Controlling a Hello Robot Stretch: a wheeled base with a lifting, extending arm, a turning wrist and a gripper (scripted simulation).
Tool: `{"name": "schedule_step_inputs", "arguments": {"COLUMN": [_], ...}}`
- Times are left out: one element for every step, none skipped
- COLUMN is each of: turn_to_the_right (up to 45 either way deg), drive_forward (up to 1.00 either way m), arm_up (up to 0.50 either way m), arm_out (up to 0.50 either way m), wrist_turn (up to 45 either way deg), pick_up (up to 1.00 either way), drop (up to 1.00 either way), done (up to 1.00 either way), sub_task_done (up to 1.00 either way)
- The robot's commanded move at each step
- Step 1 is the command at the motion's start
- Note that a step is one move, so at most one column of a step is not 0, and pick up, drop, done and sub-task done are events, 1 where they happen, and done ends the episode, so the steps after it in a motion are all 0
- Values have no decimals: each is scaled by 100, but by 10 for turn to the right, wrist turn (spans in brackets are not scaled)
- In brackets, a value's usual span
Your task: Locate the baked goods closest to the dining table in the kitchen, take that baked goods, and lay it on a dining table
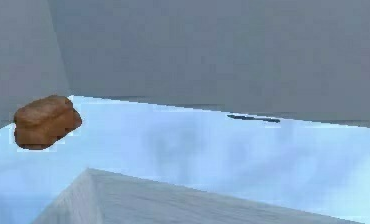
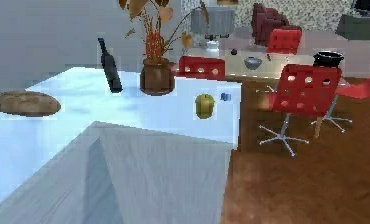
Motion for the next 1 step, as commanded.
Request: {"name": "schedule_step_inputs", "arguments": {"turn_to_the_right": [450], "drive_forward": [0], "arm_up": [0], "arm_out": [0], "wrist_turn": [0], "pick_up": [0], "drop": [0], "done": [0], "sub_task_done": [0]}}
